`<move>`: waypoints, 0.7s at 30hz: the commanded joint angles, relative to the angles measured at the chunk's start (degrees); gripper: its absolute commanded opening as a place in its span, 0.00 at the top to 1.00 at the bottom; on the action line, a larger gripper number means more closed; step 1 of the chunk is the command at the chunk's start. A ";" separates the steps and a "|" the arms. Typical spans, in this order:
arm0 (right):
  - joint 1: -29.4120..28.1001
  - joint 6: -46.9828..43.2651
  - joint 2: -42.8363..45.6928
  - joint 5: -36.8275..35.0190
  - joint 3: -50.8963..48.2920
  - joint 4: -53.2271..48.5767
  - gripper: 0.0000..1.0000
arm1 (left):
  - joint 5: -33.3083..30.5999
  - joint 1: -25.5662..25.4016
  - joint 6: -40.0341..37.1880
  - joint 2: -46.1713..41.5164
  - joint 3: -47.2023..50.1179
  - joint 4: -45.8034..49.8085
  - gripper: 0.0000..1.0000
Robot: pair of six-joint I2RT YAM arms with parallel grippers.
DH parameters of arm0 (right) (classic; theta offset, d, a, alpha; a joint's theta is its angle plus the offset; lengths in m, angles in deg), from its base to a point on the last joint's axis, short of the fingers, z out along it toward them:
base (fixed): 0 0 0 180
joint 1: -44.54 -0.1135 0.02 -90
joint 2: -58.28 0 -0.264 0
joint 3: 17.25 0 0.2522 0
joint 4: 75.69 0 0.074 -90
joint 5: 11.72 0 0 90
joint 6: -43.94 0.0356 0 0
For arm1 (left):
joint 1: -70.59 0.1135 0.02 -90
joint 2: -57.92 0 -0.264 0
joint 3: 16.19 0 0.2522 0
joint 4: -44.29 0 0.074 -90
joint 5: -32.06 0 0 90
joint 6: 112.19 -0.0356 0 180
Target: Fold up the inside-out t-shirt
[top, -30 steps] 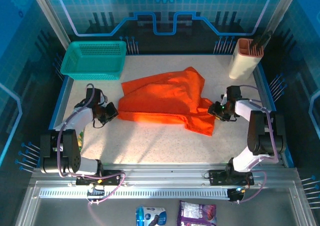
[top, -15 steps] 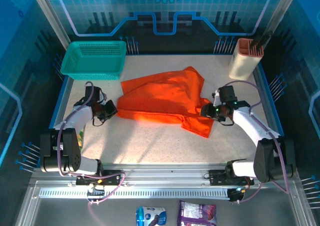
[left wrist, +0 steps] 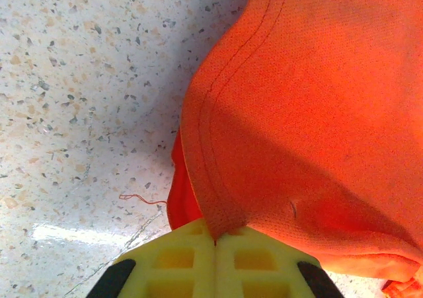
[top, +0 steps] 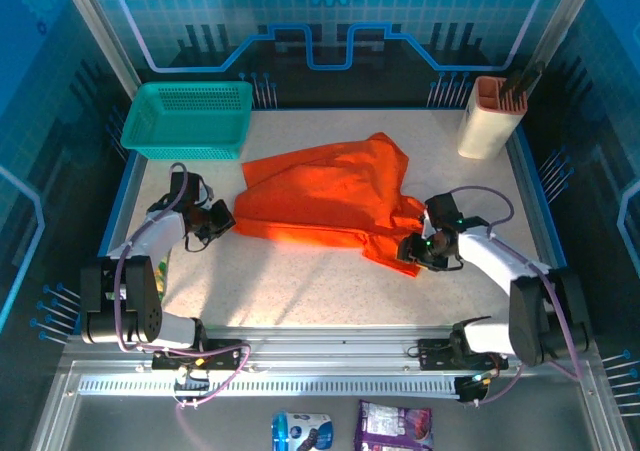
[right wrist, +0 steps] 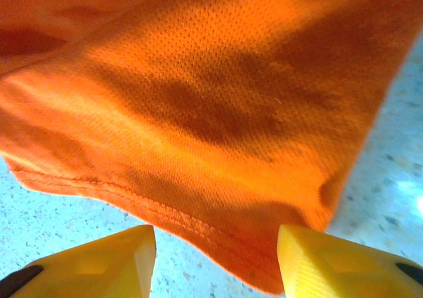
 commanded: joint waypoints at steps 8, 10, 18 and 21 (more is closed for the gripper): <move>-0.81 8.95 4.22 -6.56 -0.44 -8.69 0.64 | 1.20 0.59 -0.61 -1.67 -0.64 0.06 1.00; -2.03 10.44 2.08 -7.17 -0.40 -8.00 0.64 | 1.21 0.59 -0.59 -1.51 -0.76 0.07 1.00; -5.79 13.00 -5.03 -9.06 0.96 -7.14 0.64 | 1.13 0.59 -0.51 -1.58 -0.62 -0.07 1.00; -6.67 13.63 -6.82 -10.15 1.35 -7.07 0.66 | 1.12 0.59 -0.52 -1.57 -0.49 -0.09 1.00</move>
